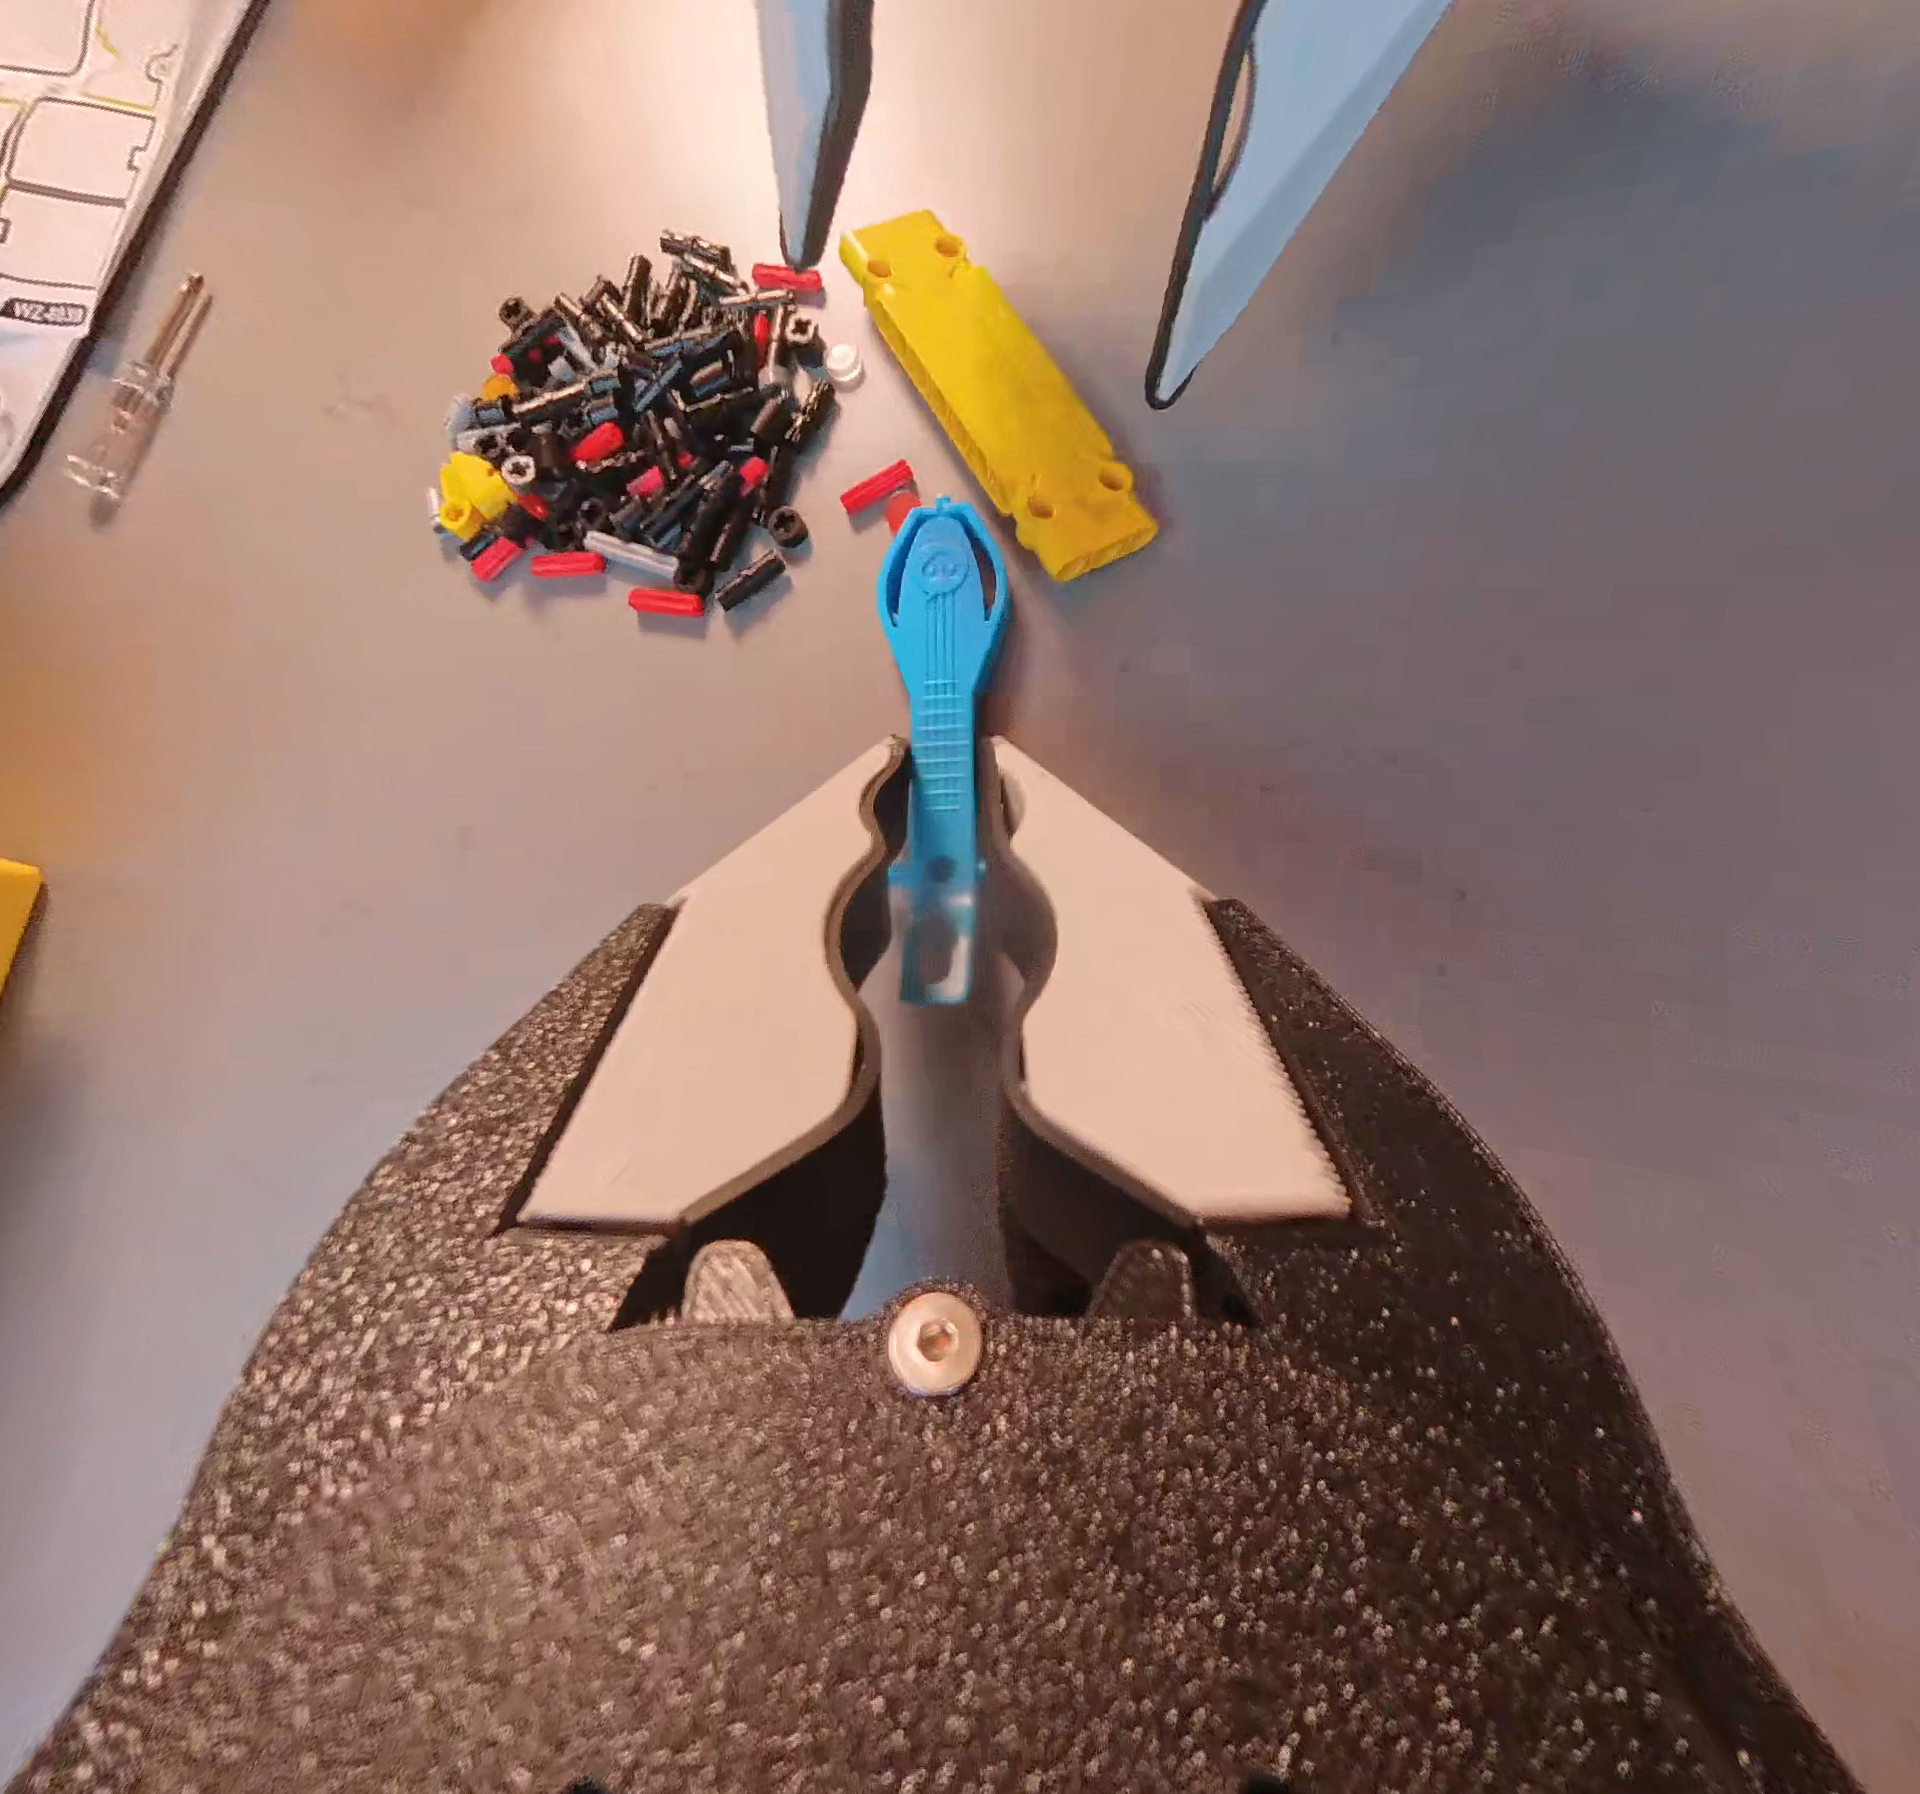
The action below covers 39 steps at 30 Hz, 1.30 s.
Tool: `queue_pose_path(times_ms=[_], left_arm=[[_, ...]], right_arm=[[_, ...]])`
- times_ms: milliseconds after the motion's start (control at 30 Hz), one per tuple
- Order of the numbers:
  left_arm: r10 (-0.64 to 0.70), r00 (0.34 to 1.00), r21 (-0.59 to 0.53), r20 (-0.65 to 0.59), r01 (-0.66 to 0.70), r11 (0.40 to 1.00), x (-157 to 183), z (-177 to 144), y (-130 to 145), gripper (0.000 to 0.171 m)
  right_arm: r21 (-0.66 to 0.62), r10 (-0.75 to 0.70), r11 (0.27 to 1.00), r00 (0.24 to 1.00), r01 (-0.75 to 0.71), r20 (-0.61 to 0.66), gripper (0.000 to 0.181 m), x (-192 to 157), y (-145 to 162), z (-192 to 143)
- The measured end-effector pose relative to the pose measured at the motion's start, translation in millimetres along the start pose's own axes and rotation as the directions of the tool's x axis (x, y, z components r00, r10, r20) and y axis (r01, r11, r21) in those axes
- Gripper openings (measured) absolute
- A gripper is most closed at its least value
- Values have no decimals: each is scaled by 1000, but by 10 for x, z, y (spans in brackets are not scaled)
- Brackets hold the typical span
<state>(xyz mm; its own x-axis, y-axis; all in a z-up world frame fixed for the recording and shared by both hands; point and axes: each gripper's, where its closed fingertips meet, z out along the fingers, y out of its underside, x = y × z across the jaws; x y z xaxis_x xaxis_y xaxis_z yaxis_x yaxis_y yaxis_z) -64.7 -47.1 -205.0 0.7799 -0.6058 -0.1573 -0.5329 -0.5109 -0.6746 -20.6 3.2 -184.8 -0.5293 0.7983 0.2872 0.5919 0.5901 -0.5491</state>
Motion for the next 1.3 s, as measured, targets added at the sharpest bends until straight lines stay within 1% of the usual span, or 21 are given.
queue_pose_path(times_ms=[133, 167, 200, 267, 333, 400, 467, 533, 600, 667, 733, 800, 833, 900, 933, 1000, 1100, 1167, 1233, 1267, 1300], left_arm=[[-5, 999, 13, 50, 5, 1000, -75, -37, 64, 11], [-5, 998, 22, 70, 4, 1000, -108, -49, 71, 11], [-9, 997, 38, 79, 6, 999, -125, -66, 64, 12], [-23, 997, 98, 80, 15, 995, -141, -132, -5, 20], [-47, 996, 177, 70, 34, 984, -153, -228, -125, 23], [-93, 996, 277, 6, 88, 957, -99, -318, -287, 27], [-150, 980, 366, -131, 188, 911, 44, -387, -471, 33], [-183, 936, 431, -301, 305, 849, 231, -472, -677, 37], [-210, 896, 460, -392, 389, 798, 312, -518, -842, 35], [-215, 885, 474, -414, 411, 779, 344, -516, -962, 29], [-213, 890, 488, -403, 406, 772, 339, -519, -1056, 15], [-197, 903, 476, -382, 374, 796, 309, -497, -1064, 11], [-182, 894, 500, -410, 387, 774, 308, -546, -1106, 10], [-196, 848, 536, -492, 473, 699, 262, -635, -1158, 7], [-200, 818, 547, -540, 521, 655, 243, -684, -1171, 7], [-192, 773, 562, -605, 585, 584, 220, -767, -1198, 6], [-139, 750, 616, -647, 620, 486, 201, -932, -1287, 6], [-113, 753, 641, -648, 620, 453, 194, -987, -1319, 6], [-100, 751, 649, -652, 622, 438, 200, -1008, -1326, 6], [-96, 760, 658, -643, 612, 439, 199, -1005, -1313, 6], [-92, 764, 661, -638, 606, 444, 203, -1000, -1298, 6]], right_arm=[[-123, -47, 990, 982, 70, 180, 56, -45, 96, 148], [-125, -41, 990, 977, 68, 208, 41, -59, 82, 148], [-127, -49, 989, 980, 75, 194, 27, -26, 68, 151], [-115, -67, 989, 982, 88, 179, 24, -40, 40, 115], [-62, -66, 995, 990, 75, 128, 24, -65, -34, 45], [22, -61, 998, 997, 60, 48, 24, -93, -129, -67], [140, -37, 989, 998, 43, -45, 24, -130, -257, -211], [228, -10, 973, 990, 42, -140, 24, -160, -342, -345], [283, -6, 956, 970, 76, -243, 24, -175, -389, -460], [347, -10, 929, 948, 127, -319, 23, -215, -455, -565], [376, -19, 911, 927, 171, -376, 23, -243, -470, -626], [400, -24, 891, 904, 213, -427, 23, -233, -466, -697], [443, 5, 873, 906, 203, -424, 24, -228, -487, -748], [548, 104, 826, 921, 130, -376, 13, -175, -512, -871], [604, 167, 794, 930, 69, -327, 22, -135, -506, -931], [712, 291, 694, 947, -108, -140, 44, -112, -518, -1035], [774, 382, 549, 918, -315, 103, 49, -114, -522, -1119], [780, 366, 487, 903, -394, 228, 37, -190, -564, -1163], [787, 382, 455, 890, -416, 249, 17, -174, -582, -1182], [790, 374, 454, 893, -411, 250, 10, -187, -594, -1191], [784, 374, 467, 895, -410, 245, 10, -192, -594, -1179]])
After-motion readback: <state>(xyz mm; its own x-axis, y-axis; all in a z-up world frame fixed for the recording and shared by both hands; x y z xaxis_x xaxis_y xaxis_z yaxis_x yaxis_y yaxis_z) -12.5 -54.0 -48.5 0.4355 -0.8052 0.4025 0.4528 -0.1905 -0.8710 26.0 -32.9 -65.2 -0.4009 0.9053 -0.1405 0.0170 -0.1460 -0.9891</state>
